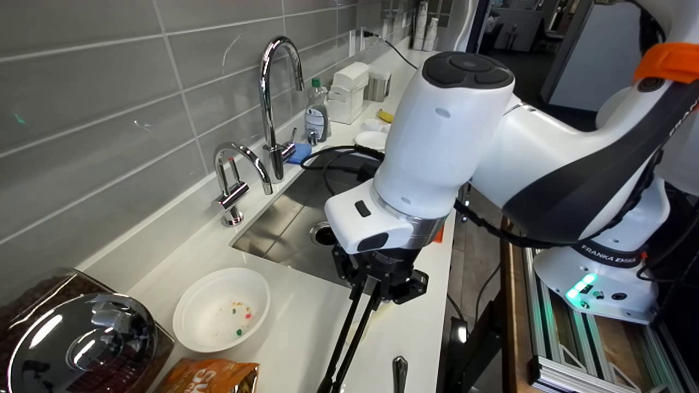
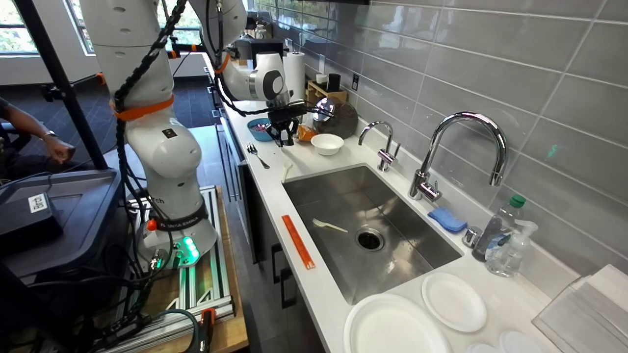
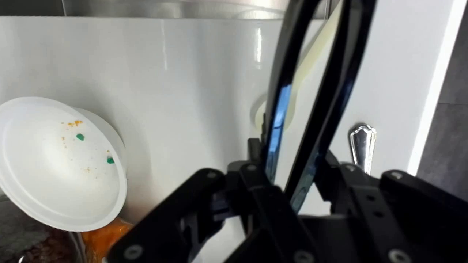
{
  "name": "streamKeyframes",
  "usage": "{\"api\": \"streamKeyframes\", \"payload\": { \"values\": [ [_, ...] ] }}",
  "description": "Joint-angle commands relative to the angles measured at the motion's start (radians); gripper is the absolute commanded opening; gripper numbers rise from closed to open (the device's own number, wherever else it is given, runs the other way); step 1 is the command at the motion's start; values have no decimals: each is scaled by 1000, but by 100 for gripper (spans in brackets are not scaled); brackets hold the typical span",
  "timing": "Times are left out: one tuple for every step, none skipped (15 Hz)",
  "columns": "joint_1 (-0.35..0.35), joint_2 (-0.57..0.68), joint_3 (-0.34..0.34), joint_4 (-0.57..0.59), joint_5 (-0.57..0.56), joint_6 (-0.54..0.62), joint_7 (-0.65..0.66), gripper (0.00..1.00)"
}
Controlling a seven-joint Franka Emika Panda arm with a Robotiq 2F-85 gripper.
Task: Pick up the cooking object from the counter and pick up some of the contents from the bowl and pour them in the other bowl
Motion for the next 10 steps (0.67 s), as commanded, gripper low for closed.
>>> {"api": "streamKeyframes", "payload": {
  "values": [
    [-25,71,9,29,-17,78,-5,30],
    [-28,84,10,36,-21,93,-3,30],
    [-33,98,10,45,-27,106,-1,30],
    [-36,110,10,53,-34,113,2,30],
    [-40,121,11,61,-38,122,3,29],
    [-42,131,11,68,-43,128,4,30],
    [-44,141,13,76,-44,129,4,29],
    [-47,150,13,83,-47,128,4,30],
    [-48,158,13,89,-50,128,5,30],
    [-49,166,14,94,-51,129,5,30]
  ]
}}
